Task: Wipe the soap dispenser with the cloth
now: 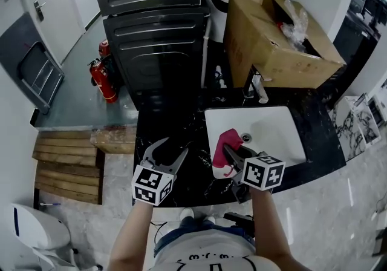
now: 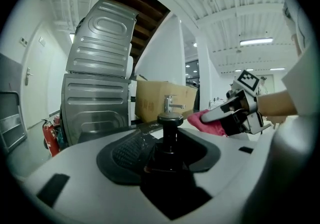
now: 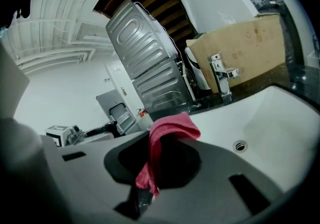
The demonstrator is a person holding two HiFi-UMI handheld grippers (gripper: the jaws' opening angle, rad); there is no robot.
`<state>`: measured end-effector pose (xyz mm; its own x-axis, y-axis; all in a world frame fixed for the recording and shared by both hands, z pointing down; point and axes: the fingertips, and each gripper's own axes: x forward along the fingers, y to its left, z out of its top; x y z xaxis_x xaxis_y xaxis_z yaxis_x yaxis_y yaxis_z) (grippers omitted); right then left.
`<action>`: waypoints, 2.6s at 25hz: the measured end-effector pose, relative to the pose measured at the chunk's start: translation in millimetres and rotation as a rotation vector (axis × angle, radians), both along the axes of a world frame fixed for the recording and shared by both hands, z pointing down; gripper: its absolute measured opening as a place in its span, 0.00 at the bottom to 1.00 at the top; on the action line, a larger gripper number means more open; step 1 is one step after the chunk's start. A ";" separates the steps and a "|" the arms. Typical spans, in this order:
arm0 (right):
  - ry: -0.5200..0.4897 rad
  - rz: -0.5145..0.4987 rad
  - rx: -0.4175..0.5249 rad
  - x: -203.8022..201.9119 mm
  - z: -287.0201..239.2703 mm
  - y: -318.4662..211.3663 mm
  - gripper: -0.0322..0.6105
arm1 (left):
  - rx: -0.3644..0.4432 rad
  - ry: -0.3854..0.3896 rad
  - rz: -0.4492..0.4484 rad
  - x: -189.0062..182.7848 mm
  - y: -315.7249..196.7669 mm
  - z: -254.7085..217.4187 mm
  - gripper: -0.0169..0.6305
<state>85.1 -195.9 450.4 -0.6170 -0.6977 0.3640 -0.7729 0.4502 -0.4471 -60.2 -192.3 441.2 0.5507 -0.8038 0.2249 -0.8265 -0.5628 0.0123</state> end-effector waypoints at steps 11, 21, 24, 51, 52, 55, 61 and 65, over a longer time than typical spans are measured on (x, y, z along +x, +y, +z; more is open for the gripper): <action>0.002 -0.045 0.000 -10.1 0.1 -0.7 0.13 | 0.004 -0.048 -0.050 -9.5 23.1 3.8 0.36; 0.012 -0.089 0.007 -24.4 0.0 7.7 0.13 | -0.048 0.047 -0.163 1.5 -1.7 1.8 0.20; 0.011 -0.110 0.004 -31.6 1.5 11.8 0.13 | -0.035 0.144 -0.161 -4.0 -0.3 -1.1 0.20; 0.164 -0.347 -0.071 -113.5 48.7 15.8 0.12 | -0.010 0.553 -0.248 -76.6 22.2 1.4 0.19; 0.164 -0.348 -0.063 -114.5 45.2 14.3 0.12 | -0.008 0.546 -0.245 -75.9 21.9 0.8 0.19; 0.120 -0.356 -0.010 -126.0 21.9 7.1 0.13 | -0.004 0.529 -0.239 -74.7 21.4 -0.1 0.19; 0.112 -0.453 0.084 -167.9 -10.5 -0.1 0.13 | 0.000 0.526 -0.245 -74.1 21.0 -0.6 0.19; 0.147 -0.443 0.077 -167.6 -1.2 -7.6 0.12 | 0.002 0.554 -0.256 -78.2 22.0 1.6 0.19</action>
